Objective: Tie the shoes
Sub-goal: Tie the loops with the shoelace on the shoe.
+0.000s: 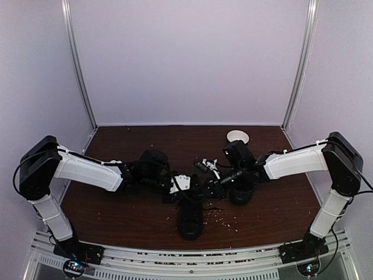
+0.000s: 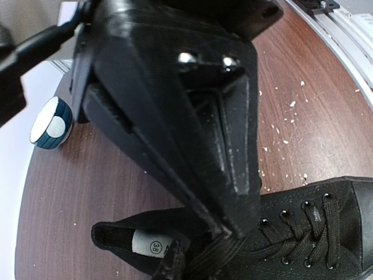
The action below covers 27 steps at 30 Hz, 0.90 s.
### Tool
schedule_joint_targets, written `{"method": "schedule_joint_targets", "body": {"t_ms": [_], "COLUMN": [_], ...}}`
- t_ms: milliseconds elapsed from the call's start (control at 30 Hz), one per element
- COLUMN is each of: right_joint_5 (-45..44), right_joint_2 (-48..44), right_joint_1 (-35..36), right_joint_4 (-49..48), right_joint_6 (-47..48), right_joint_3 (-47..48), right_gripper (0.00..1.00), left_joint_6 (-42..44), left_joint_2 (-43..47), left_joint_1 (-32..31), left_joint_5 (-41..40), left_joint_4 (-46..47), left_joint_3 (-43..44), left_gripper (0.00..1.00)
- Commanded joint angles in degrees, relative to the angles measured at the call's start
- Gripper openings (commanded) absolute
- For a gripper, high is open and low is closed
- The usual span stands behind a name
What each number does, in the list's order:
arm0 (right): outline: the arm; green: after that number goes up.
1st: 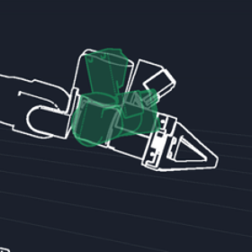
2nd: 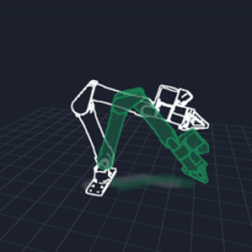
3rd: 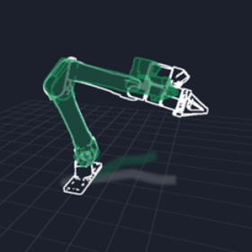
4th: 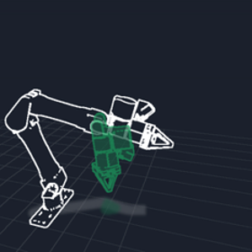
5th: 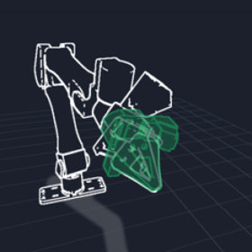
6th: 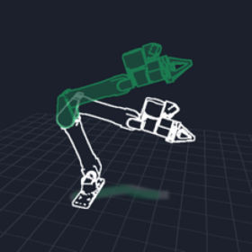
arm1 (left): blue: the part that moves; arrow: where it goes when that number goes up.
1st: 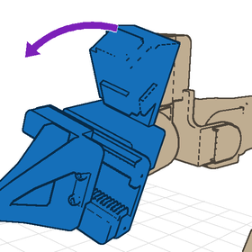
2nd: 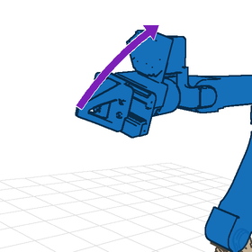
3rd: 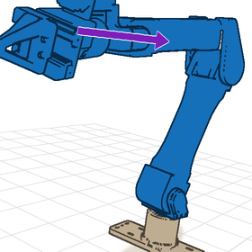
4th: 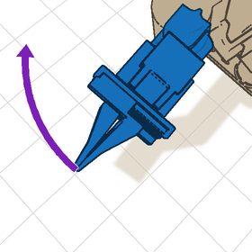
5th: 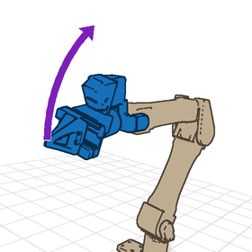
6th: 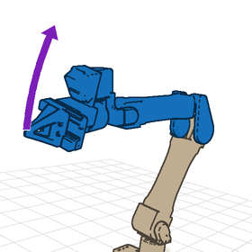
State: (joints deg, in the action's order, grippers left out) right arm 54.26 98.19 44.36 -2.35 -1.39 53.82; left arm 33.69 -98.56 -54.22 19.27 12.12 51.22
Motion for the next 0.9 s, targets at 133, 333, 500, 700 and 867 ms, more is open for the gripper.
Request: {"method": "schedule_joint_targets", "body": {"t_ms": [133, 333, 500, 700, 867], "right_joint_5": [-0.62, -0.72, -0.75, 3.07, 0.12], "right_joint_2": [-0.96, -0.51, -0.84, -2.41, 2.00], "right_joint_1": [-0.82, -0.81, -1.27, -5.34, -5.04], "right_joint_4": [2.94, 4.21, 6.31, -2.38, -3.24], "right_joint_6": [2.39, 3.24, 4.37, -2.91, -6.20], "right_joint_3": [1.22, 1.89, 2.32, 1.20, 3.44], "right_gripper": [0.00, 0.00, 0.08, 0.21, 0.09], "left_joint_6": [-3.31, -4.74, -5.66, -5.89, -5.87], "left_joint_2": [2.07, 1.53, 1.88, 1.70, 1.46], "left_joint_1": [1.48, 1.79, 1.98, 2.01, 1.99], "left_joint_5": [3.62, 1.46, 3.31, 3.36, 3.31], "left_joint_4": [4.80, 5.56, 6.68, 6.43, 6.47], "left_joint_3": [-1.32, -0.95, -1.62, -1.56, -1.48], "left_gripper": [0.24, 0.05, 0.00, 0.00, 0.00]}}
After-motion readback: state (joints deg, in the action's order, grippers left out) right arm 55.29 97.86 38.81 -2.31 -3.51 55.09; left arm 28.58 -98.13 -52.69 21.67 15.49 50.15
